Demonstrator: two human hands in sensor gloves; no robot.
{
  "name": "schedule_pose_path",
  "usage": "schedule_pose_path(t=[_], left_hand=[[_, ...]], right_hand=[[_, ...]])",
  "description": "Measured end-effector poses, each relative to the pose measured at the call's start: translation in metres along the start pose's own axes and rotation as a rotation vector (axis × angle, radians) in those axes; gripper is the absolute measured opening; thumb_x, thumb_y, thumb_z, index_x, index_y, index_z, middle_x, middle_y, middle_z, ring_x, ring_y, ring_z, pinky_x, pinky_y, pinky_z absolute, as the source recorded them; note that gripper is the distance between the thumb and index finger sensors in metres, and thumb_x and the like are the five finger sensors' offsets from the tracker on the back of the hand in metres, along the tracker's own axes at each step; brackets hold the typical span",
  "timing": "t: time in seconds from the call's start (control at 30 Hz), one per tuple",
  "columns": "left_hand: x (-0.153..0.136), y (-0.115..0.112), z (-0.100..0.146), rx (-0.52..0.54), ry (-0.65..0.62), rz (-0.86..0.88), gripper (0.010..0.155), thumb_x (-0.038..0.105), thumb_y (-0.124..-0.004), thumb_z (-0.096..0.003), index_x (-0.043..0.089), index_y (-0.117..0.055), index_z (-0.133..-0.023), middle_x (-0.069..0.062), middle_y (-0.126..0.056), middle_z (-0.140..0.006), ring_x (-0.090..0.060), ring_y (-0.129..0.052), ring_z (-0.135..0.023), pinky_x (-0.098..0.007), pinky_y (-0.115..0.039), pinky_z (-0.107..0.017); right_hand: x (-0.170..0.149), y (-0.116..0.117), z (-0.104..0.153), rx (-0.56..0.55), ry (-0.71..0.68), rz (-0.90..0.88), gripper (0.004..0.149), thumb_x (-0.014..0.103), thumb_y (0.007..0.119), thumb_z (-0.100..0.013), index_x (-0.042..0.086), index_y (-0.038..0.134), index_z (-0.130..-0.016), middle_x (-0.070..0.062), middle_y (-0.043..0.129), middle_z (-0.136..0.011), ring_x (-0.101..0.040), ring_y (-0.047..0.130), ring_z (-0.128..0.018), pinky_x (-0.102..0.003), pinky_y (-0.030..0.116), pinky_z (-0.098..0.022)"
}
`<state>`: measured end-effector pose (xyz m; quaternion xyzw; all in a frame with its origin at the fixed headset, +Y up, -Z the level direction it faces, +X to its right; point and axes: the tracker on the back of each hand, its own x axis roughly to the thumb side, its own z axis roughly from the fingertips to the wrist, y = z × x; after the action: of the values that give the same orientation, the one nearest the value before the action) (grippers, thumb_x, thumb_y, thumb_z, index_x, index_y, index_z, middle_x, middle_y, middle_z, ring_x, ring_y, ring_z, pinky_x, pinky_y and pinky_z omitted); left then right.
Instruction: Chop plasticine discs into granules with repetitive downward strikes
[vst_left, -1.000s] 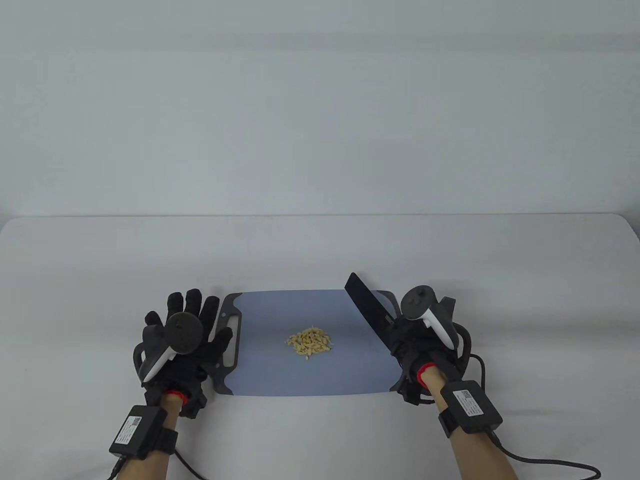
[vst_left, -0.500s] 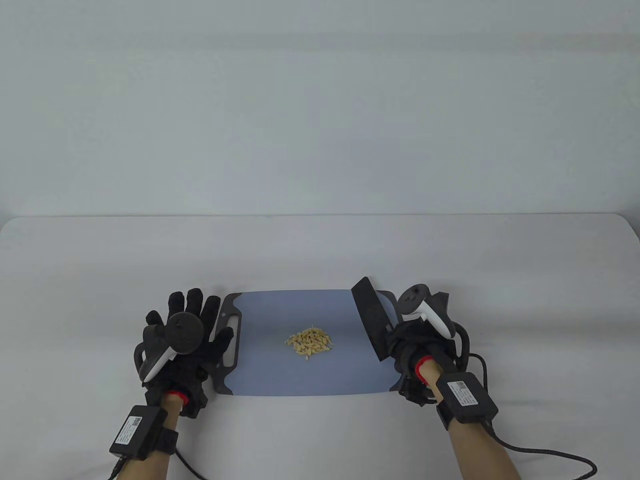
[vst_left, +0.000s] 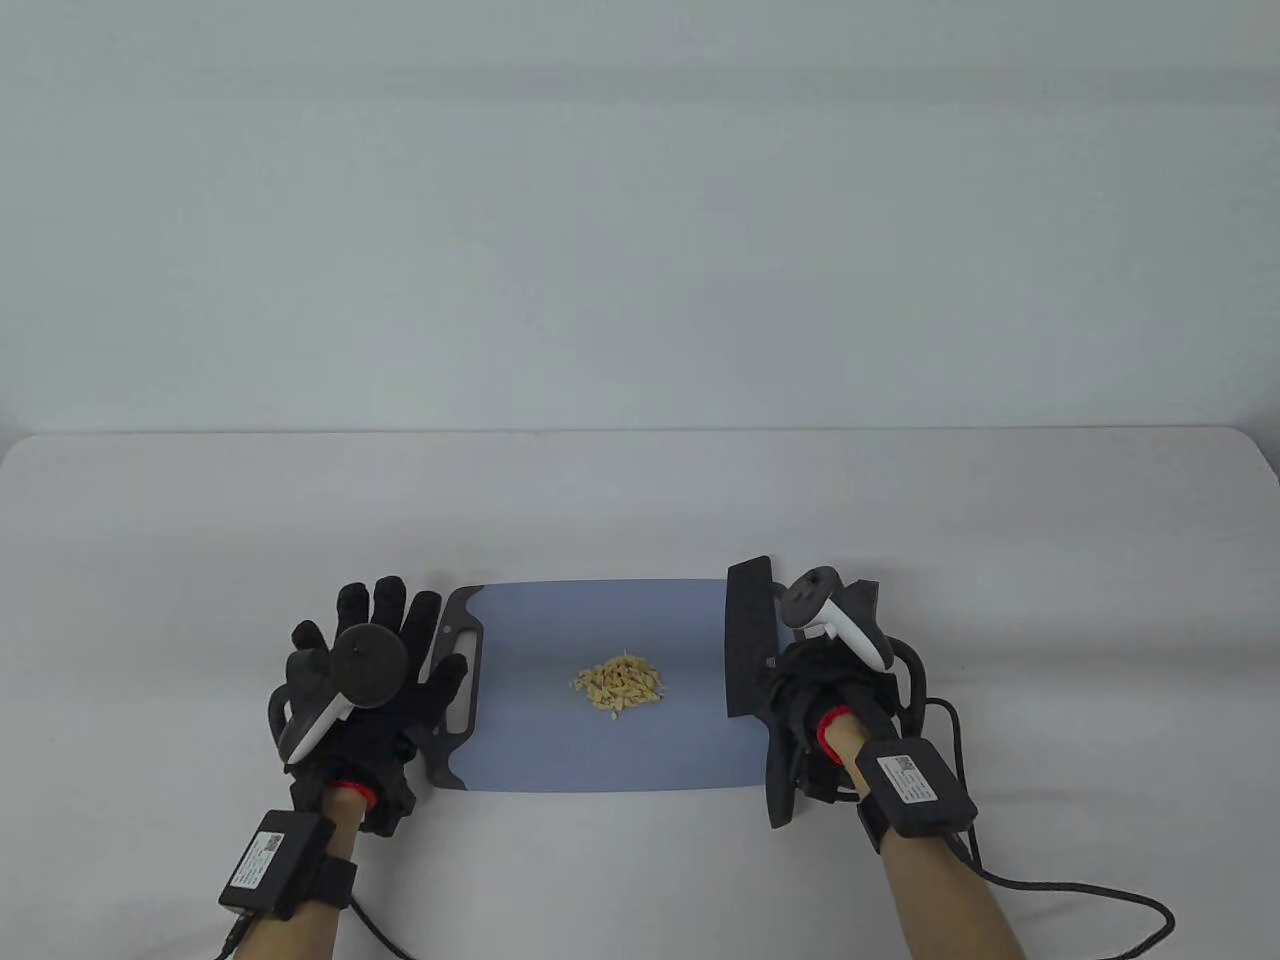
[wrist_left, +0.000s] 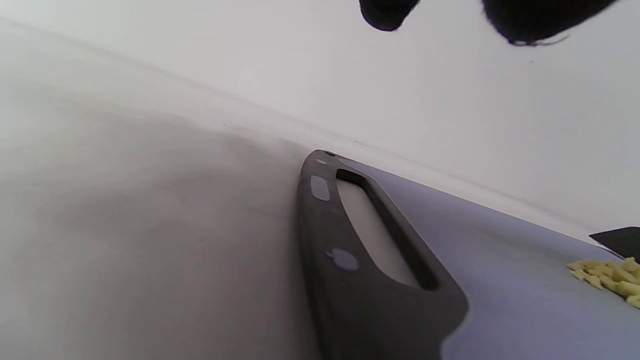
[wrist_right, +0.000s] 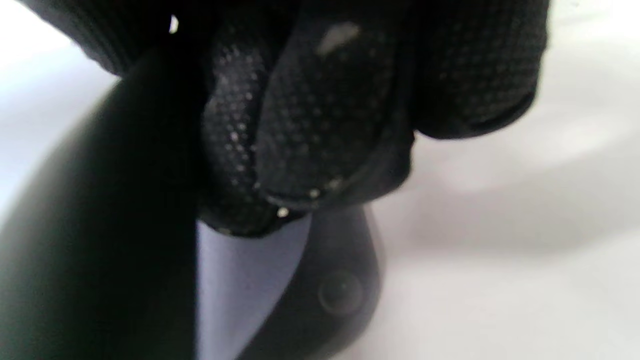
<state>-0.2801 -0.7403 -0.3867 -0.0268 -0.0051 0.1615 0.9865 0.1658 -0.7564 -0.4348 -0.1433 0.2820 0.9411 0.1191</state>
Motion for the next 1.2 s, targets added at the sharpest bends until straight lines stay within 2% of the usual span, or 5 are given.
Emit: schedule_pose_path(t=[0.53,0.6,0.8,1.03,1.2], left_hand=[[0.003,0.005,-0.001,0.021,-0.014,-0.004,0.081,0.079,-0.059,-0.0392,0.049,-0.04,-0.111,0.011,-0.023,-0.123,-0.029,-0.013,-0.121,-0.071,-0.01,-0.076],[0.004,0.008,0.0,0.028,-0.016,-0.011,0.081,0.079,-0.06,-0.0389,0.049,-0.04,-0.111,0.011,-0.023,-0.123,-0.028,-0.013,-0.121,-0.071,-0.009,-0.076],[0.008,0.027,0.003,0.091,-0.026,-0.053,0.082,0.079,-0.06,-0.0381,0.05,-0.04,-0.111,0.012,-0.022,-0.124,-0.027,-0.011,-0.121,-0.071,-0.007,-0.077],[0.009,0.043,0.009,0.144,-0.017,-0.082,0.085,0.083,-0.06,-0.036,0.052,-0.039,-0.112,0.014,-0.02,-0.124,-0.025,-0.01,-0.122,-0.07,-0.006,-0.077],[0.009,0.046,0.009,0.155,-0.01,-0.087,0.085,0.084,-0.06,-0.0353,0.053,-0.038,-0.112,0.015,-0.018,-0.124,-0.025,-0.009,-0.122,-0.069,-0.005,-0.078]], right_hand=[[0.011,0.001,0.011,-0.183,0.055,0.261,0.041,0.061,0.076,-0.041,0.031,0.091,-0.065,0.007,0.11,-0.043,-0.012,0.106,-0.028,-0.044,0.09,-0.034],[0.007,-0.003,0.017,-0.227,0.051,0.253,0.05,0.064,0.073,-0.039,0.031,0.088,-0.074,0.006,0.11,-0.051,-0.014,0.107,-0.035,-0.046,0.089,-0.038],[-0.023,-0.028,0.051,-0.593,-0.126,0.043,0.066,0.064,0.072,-0.037,0.03,0.073,-0.093,-0.003,0.089,-0.092,-0.029,0.093,-0.078,-0.06,0.076,-0.06],[-0.045,-0.039,0.088,-0.933,-0.241,0.008,0.089,0.077,0.071,-0.03,0.031,0.052,-0.103,-0.005,0.058,-0.113,-0.039,0.061,-0.104,-0.07,0.057,-0.07],[-0.051,-0.04,0.089,-0.932,-0.25,0.0,0.098,0.087,0.063,-0.027,0.035,0.038,-0.107,-0.006,0.037,-0.119,-0.042,0.039,-0.11,-0.074,0.045,-0.072]])
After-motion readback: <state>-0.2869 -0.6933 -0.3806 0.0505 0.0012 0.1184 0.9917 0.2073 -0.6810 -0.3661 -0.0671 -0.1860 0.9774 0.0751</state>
